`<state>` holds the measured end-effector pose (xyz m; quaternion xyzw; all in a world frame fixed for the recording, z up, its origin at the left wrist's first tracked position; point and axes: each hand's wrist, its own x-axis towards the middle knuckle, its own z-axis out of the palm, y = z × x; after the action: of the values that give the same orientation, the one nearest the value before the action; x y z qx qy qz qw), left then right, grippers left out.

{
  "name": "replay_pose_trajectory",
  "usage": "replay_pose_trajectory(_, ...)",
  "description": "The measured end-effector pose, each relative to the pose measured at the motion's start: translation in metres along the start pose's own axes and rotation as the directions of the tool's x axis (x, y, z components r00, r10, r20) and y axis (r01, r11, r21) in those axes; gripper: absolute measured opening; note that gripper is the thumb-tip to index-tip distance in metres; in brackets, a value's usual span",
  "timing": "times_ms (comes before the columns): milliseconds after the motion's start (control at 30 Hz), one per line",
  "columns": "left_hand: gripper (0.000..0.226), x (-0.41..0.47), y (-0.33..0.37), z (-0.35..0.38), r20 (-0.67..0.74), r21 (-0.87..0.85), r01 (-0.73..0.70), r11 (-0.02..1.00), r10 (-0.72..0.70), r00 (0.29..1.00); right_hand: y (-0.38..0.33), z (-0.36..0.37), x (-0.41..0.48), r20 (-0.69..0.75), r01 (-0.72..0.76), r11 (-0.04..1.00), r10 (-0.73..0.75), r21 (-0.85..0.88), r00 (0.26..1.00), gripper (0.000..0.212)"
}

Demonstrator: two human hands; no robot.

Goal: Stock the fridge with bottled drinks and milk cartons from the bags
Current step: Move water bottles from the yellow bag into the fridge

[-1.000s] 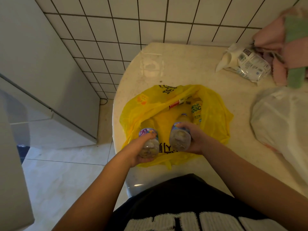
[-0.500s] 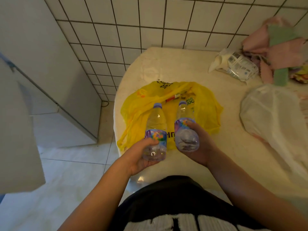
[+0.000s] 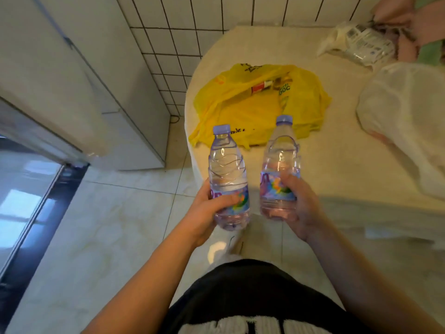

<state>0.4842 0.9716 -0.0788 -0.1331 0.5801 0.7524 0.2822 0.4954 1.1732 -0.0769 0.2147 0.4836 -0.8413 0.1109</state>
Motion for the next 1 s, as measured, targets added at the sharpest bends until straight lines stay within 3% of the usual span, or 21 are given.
replay_pose_trajectory(233,0.059,-0.088,-0.046,-0.037,-0.185,-0.048,-0.070,0.996,0.060,0.981,0.054,0.030,-0.058,0.021,0.043,0.972,-0.039,-0.233,0.999,0.046)
replay_pose_trajectory(467,0.083,-0.158,-0.063,-0.107,-0.418,-0.055,-0.189,0.981,0.149,0.896,0.106,0.100,-0.081,0.233,0.108,0.899,-0.007,-0.424,0.973,0.025)
replay_pose_trajectory(600,0.088,-0.195,-0.070,-0.167,-0.519,-0.036,-0.229,0.973,0.178,0.836,0.143,0.163,-0.088,0.382,0.155,0.861,0.049,-0.485,0.923,0.050)
replay_pose_trajectory(767,0.066,-0.245,-0.077,-0.268,-0.632,-0.053,-0.280,0.958,0.185,0.752,0.211,0.264,-0.093,0.492,0.191,0.828,0.115,-0.527,0.863,0.053)
replay_pose_trajectory(900,0.071,-0.290,-0.074,-0.356,-0.699,-0.065,-0.301,0.952,0.172,0.694,0.269,0.353,-0.099,0.537,0.194,0.809,0.171,-0.555,0.826,0.044)
replay_pose_trajectory(1000,0.074,-0.326,-0.068,-0.426,-0.749,-0.060,-0.310,0.949,0.163,0.642,0.312,0.421,-0.104,0.581,0.239,0.767,0.206,-0.596,0.787,0.050)
